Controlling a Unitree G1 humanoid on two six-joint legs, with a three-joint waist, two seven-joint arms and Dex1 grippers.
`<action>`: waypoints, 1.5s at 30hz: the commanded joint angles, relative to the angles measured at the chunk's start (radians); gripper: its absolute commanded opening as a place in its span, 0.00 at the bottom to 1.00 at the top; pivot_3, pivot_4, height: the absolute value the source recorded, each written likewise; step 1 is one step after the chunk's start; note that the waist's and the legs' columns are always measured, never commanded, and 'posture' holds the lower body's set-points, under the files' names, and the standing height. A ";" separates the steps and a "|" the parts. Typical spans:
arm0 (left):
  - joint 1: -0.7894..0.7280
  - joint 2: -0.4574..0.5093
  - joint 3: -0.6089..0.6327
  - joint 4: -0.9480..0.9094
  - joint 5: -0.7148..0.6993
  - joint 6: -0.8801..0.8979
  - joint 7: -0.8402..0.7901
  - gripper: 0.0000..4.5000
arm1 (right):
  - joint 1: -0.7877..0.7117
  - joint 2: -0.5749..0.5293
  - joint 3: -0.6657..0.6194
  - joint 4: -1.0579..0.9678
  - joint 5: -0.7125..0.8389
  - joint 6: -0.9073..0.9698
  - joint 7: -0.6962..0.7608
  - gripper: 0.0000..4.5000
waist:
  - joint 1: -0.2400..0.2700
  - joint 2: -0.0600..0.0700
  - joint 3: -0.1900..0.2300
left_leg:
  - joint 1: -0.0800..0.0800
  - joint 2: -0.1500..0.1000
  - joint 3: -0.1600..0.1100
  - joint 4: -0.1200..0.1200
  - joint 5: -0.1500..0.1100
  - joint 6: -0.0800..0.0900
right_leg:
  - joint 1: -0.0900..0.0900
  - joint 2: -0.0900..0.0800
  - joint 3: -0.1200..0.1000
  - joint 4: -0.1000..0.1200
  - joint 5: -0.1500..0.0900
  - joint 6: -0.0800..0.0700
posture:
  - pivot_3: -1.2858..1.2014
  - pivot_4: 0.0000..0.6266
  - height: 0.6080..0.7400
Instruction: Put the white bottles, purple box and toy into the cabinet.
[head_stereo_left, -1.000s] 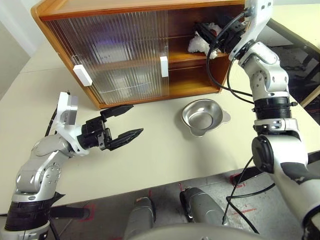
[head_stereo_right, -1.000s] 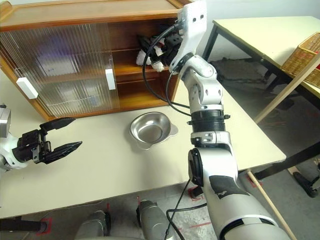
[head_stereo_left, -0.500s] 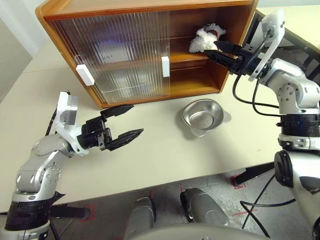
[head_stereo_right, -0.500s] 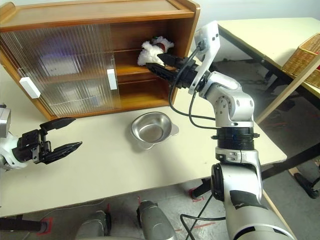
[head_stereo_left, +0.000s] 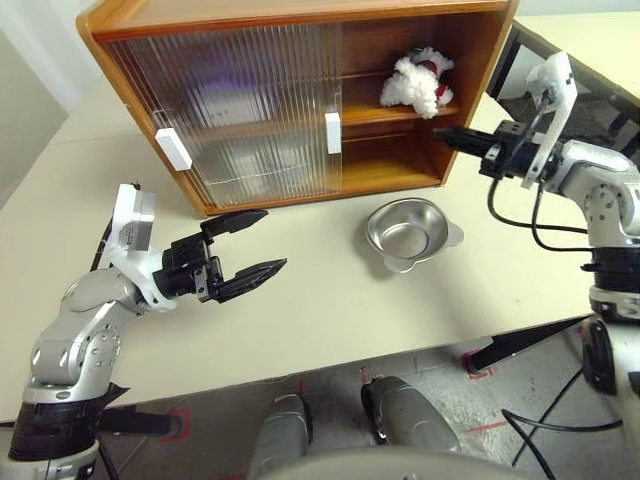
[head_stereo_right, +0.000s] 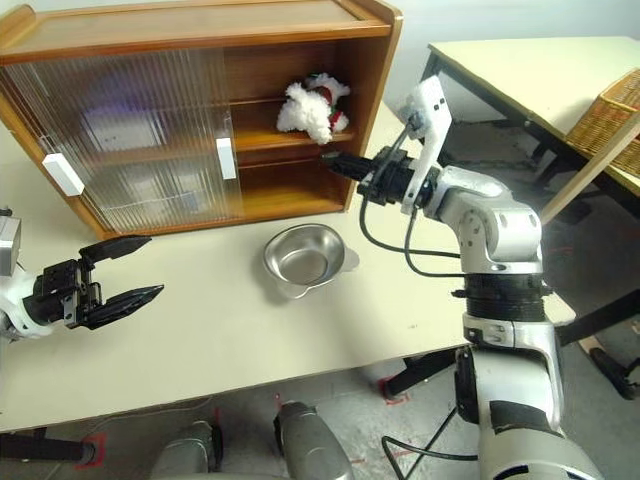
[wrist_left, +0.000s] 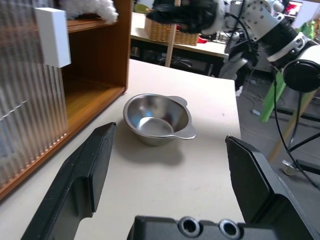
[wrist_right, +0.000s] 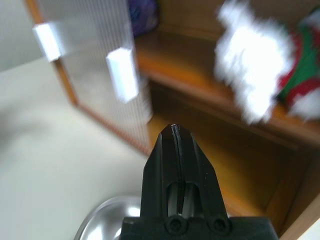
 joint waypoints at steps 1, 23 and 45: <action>-0.008 0.003 -0.007 0.004 0.012 -0.001 -0.003 1.00 | -0.033 0.031 0.033 0.055 -0.054 -0.042 -0.049 0.01 | 0.001 0.000 0.000 | 0.000 0.000 0.000 0.000 0.000 0.000 | 0.000 0.000 0.000 0.000 0.000 0.000 | 0.43 0.14 1.00; 0.025 0.000 0.009 -0.033 0.006 -0.001 0.030 1.00 | -0.313 0.188 0.080 0.575 -0.324 -0.501 -0.233 0.01 | 0.011 0.001 0.000 | -0.002 0.002 0.000 -0.004 0.000 0.000 | -0.005 -0.001 0.001 0.000 0.007 -0.012 | 0.44 0.15 1.00; 0.020 -0.004 -0.003 -0.015 0.019 -0.025 0.019 1.00 | 0.070 -0.261 -0.096 0.061 0.057 0.406 0.128 0.99 | 0.028 0.000 0.000 | 0.001 -0.003 0.001 0.002 0.000 -0.014 | 0.004 -0.002 0.002 0.000 -0.006 0.004 | 0.43 0.18 1.00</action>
